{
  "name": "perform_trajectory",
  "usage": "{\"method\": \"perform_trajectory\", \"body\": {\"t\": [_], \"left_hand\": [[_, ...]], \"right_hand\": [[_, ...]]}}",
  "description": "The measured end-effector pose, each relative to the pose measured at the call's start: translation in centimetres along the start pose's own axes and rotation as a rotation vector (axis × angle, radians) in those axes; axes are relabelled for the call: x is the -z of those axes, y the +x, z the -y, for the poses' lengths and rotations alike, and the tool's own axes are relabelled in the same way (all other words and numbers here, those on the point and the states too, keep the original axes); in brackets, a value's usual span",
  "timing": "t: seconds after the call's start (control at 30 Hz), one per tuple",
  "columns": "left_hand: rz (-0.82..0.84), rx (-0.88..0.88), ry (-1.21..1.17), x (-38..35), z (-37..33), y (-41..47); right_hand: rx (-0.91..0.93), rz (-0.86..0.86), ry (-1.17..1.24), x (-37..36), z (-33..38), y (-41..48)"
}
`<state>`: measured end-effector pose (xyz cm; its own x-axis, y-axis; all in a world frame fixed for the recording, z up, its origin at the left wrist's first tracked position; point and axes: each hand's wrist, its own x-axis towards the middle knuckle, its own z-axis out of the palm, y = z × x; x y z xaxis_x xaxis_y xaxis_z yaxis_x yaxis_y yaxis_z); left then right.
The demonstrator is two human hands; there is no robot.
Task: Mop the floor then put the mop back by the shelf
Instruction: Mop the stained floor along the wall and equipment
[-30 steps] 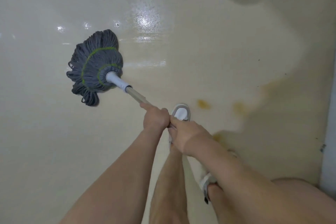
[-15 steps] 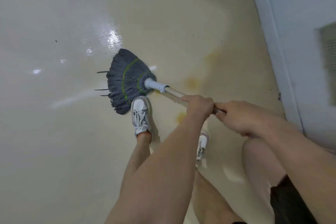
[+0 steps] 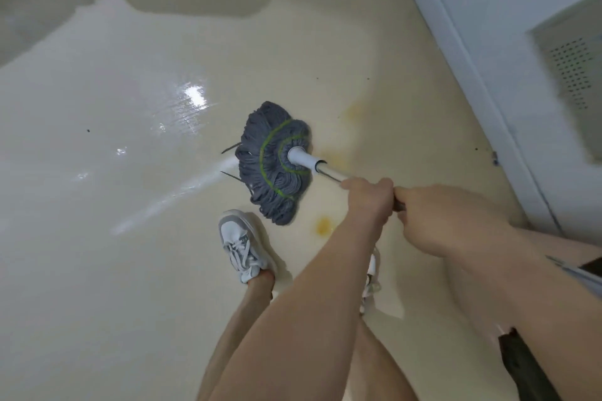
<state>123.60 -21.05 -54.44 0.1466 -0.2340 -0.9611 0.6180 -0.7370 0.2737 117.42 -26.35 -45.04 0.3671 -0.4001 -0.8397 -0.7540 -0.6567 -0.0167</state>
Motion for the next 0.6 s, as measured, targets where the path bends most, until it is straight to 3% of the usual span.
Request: {"method": "perform_trajectory", "body": {"t": [0.4,0.5,0.6], "left_hand": [[-0.335,-0.023,0.005,28.5,-4.9,4.3],[-0.403,-0.026,0.041,31.5,-6.4,5.9],[-0.383,-0.016,0.038,29.9,-7.5,6.9]], "right_hand": [[0.180,0.069,0.115,5.0,26.7,6.9],[0.237,0.088,0.101,6.4,29.2,9.4],[0.250,0.084,0.100,7.0,27.0,10.5]]}}
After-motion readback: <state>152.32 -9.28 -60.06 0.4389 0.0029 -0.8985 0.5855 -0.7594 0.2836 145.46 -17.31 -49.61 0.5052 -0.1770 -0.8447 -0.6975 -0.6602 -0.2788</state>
